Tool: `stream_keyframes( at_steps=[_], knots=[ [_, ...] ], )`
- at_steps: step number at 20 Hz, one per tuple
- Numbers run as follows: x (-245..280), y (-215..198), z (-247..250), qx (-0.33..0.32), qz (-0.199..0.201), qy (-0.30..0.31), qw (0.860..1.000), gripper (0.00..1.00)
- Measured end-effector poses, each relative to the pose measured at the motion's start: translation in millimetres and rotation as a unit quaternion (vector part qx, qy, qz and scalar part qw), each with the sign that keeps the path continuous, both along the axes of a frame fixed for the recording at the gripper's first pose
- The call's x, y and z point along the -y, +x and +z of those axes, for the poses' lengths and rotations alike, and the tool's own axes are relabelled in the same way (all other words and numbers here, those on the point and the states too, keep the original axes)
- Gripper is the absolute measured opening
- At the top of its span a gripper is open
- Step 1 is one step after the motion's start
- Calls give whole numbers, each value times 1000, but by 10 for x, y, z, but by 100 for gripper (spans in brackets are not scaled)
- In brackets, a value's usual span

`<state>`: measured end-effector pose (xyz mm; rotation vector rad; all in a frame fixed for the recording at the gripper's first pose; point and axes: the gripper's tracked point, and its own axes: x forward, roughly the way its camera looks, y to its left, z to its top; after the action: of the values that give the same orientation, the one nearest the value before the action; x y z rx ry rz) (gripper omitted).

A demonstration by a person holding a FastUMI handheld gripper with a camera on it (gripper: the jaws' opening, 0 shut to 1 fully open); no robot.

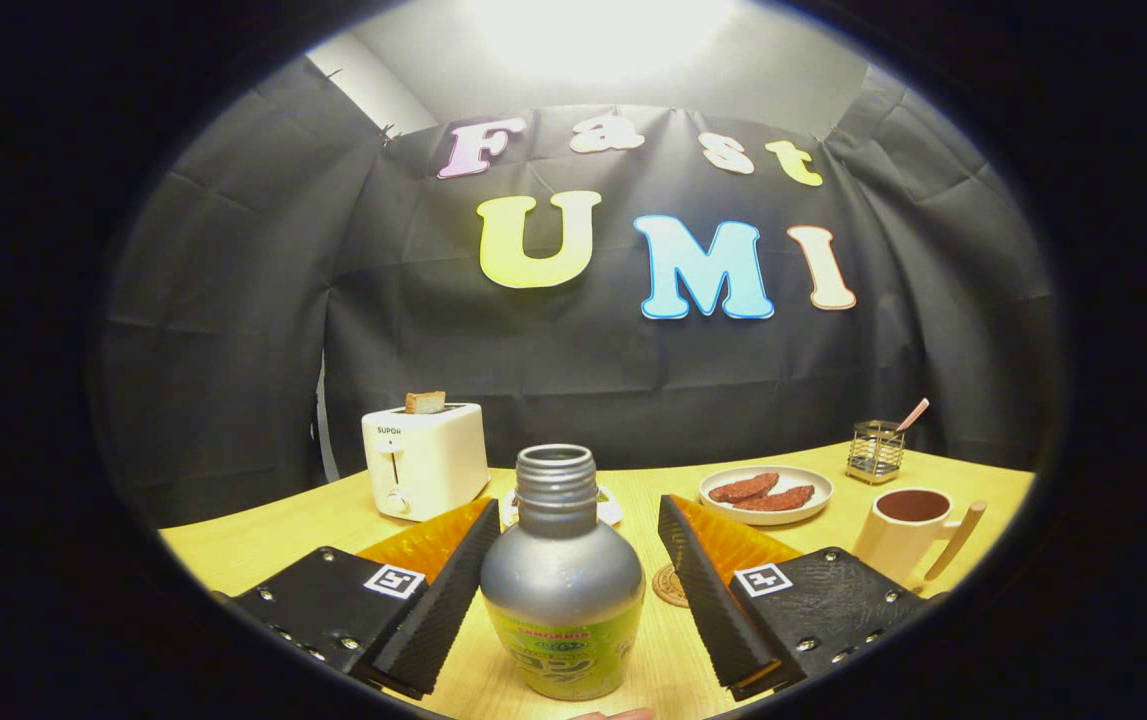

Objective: Take the bottle from table, then pour the juice into the cup, finally place the bottle on the coaster

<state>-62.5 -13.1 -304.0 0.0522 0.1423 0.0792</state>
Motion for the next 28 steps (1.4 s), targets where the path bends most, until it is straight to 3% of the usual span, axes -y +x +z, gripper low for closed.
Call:
stream_keyframes(
  at_steps=[4,7,10,17,22,28],
  knots=[
    [12,11,-39,4,5,-20,1000,95],
    [24,44,-83,7,5,-29,1000,82],
    [16,33,-110,11,8,3,1000,82],
    [170,86,-19,-1,-9,3,1000,78],
    [452,238,376,23,-25,115,993,78],
    [1009,382,343,12,-75,256,964,77]
  ],
)
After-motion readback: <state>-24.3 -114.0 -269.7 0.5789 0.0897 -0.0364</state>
